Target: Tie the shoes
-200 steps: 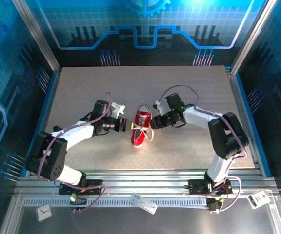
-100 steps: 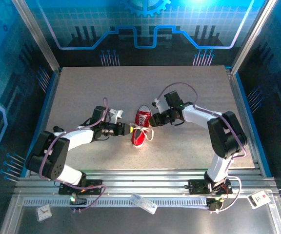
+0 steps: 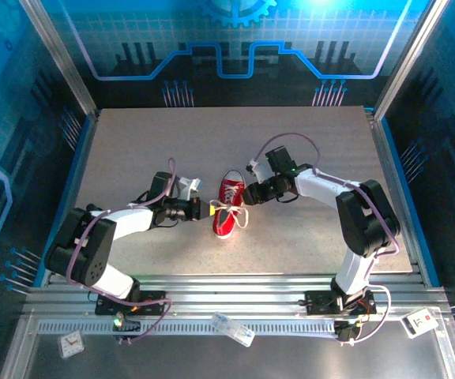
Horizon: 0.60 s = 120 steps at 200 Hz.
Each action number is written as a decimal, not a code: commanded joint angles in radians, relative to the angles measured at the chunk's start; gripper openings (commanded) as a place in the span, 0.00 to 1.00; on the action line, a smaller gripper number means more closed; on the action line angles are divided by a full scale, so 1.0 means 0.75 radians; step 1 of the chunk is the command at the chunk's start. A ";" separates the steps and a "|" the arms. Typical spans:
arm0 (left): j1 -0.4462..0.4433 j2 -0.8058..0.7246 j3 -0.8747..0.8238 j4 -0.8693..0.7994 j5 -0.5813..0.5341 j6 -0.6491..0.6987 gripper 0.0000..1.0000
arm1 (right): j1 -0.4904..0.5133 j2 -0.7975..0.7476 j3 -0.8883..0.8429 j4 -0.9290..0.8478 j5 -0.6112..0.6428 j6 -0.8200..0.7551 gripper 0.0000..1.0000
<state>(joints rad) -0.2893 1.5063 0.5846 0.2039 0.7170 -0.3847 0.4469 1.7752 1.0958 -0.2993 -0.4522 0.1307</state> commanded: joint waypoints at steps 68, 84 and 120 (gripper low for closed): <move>0.124 -0.153 0.043 -0.303 0.046 0.173 0.00 | -0.033 0.053 0.080 -0.068 -0.073 -0.084 0.37; 0.152 -0.163 0.034 -0.313 0.072 0.181 0.00 | -0.032 0.079 0.098 -0.075 -0.104 -0.096 0.37; 0.169 -0.164 0.024 -0.291 0.108 0.171 0.00 | -0.032 0.121 0.105 -0.073 -0.200 -0.088 0.38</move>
<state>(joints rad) -0.1722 1.4006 0.5884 0.0097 0.7433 -0.2852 0.4309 1.8420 1.1610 -0.3290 -0.5259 0.0784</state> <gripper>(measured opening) 0.039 0.371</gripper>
